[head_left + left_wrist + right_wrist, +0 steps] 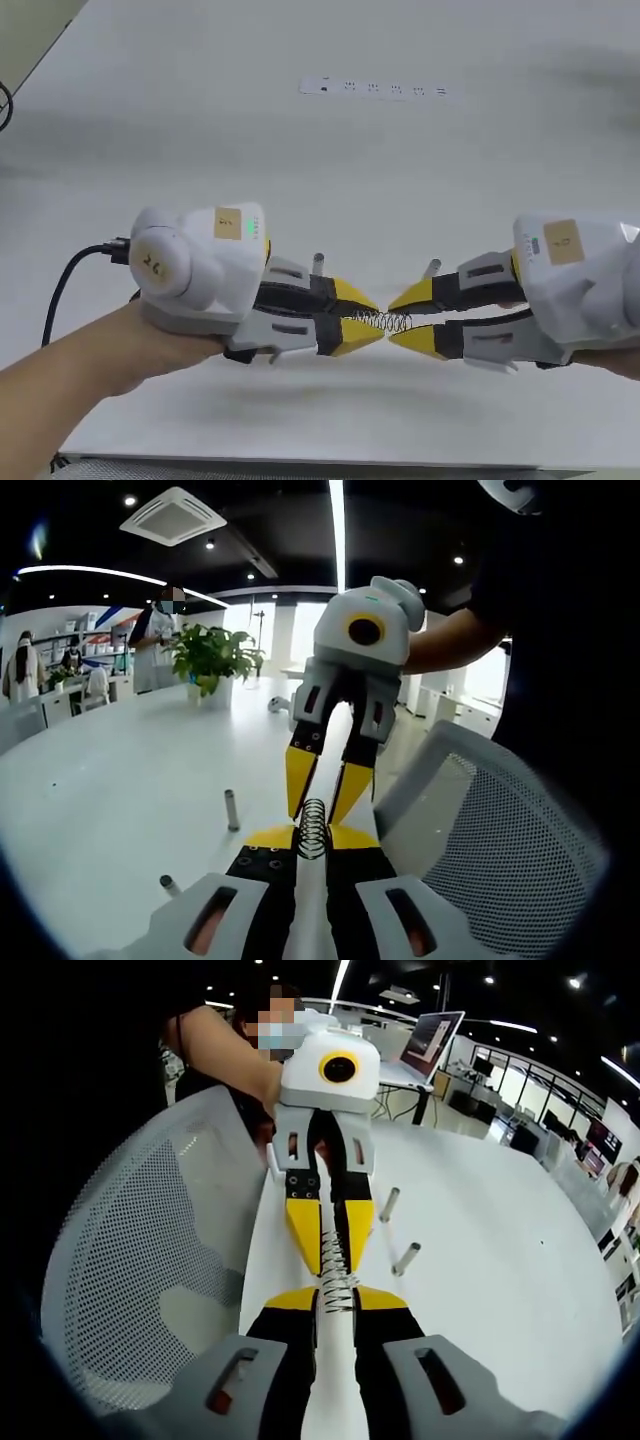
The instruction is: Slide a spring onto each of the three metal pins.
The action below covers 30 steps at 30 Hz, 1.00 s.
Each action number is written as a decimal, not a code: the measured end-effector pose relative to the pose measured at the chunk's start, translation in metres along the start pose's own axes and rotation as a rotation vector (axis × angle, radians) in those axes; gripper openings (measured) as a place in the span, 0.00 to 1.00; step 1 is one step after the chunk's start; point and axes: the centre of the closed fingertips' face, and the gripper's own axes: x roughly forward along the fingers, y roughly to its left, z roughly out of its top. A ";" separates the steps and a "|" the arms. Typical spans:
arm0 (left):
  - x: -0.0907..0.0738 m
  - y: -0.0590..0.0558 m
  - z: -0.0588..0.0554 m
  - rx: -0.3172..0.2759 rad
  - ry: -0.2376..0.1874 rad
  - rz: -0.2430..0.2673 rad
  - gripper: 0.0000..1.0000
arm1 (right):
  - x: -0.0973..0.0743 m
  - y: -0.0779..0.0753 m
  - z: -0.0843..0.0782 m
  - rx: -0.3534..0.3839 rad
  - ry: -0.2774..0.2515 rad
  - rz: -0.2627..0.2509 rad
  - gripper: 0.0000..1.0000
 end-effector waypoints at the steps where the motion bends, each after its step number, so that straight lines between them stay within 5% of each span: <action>1: 0.000 0.000 0.000 -0.001 -0.002 -0.001 0.02 | 0.000 0.000 0.000 0.006 -0.004 -0.001 0.11; 20: -0.002 0.000 0.004 -0.042 -0.040 -0.007 0.02 | -0.007 -0.002 0.002 0.027 -0.010 0.004 0.07; 30: 0.000 0.001 -0.004 -0.033 -0.006 -0.009 0.02 | -0.010 -0.001 0.010 -0.036 0.036 0.020 0.06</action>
